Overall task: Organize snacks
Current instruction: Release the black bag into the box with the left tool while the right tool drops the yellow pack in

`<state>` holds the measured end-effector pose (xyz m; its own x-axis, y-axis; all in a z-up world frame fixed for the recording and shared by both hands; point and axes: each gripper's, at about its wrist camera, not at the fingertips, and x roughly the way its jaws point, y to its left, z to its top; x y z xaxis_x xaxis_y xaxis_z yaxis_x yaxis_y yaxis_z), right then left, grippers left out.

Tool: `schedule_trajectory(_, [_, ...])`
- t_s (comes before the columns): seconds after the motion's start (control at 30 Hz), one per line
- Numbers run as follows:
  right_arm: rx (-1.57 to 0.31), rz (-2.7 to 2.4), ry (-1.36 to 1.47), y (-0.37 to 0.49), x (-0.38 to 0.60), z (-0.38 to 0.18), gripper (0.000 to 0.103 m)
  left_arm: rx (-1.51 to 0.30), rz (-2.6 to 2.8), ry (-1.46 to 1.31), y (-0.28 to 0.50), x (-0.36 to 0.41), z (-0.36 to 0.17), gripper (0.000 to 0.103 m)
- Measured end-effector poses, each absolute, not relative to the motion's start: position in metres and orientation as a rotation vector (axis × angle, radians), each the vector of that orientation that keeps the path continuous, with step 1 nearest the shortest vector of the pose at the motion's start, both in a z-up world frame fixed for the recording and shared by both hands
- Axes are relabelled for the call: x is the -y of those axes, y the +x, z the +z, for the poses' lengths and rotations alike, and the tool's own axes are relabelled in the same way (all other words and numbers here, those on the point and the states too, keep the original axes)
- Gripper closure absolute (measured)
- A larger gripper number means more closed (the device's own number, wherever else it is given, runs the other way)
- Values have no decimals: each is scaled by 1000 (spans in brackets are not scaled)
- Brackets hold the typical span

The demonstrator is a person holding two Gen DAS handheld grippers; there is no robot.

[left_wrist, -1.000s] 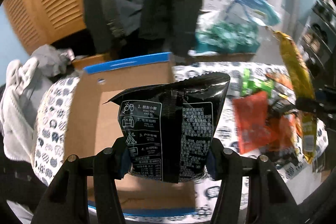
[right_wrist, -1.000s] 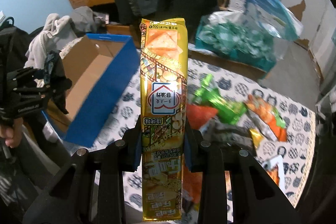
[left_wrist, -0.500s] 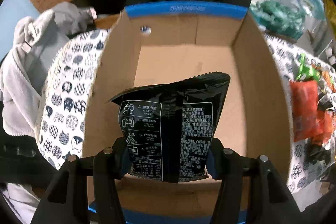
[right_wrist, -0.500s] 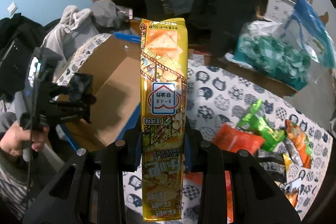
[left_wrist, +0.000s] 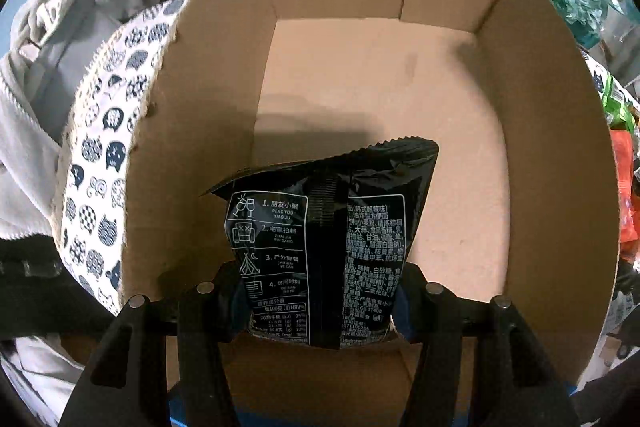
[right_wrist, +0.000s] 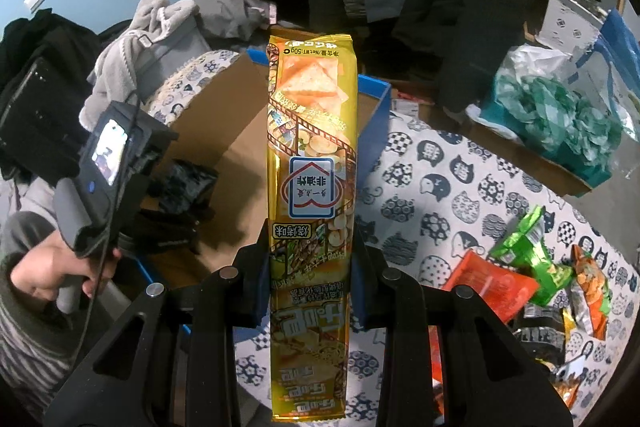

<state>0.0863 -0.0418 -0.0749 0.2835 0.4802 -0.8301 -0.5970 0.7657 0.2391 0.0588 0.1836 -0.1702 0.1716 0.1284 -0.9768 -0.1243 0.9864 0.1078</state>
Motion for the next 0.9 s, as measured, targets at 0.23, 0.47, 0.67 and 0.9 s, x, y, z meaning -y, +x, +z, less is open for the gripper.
schedule_trajectory(0.23, [-1074,754,-103,90,17,-73,72,-1407,177,-18,61,-185,-174,35])
schedule_trajectory(0.47, [-1122,785,-76,96,-19,-82,72,-1389,181,-29,58,-183,-169,30])
schedule_trajectory(0.67, [-1168,798,-68,106,-51,-94,72,-1322,181,-52,46,-181,-146,23])
schedule_trajectory(0.9, [-1243,775,-65,117,-80,-124,72,-1269,197,-70,37,-193,-127,23])
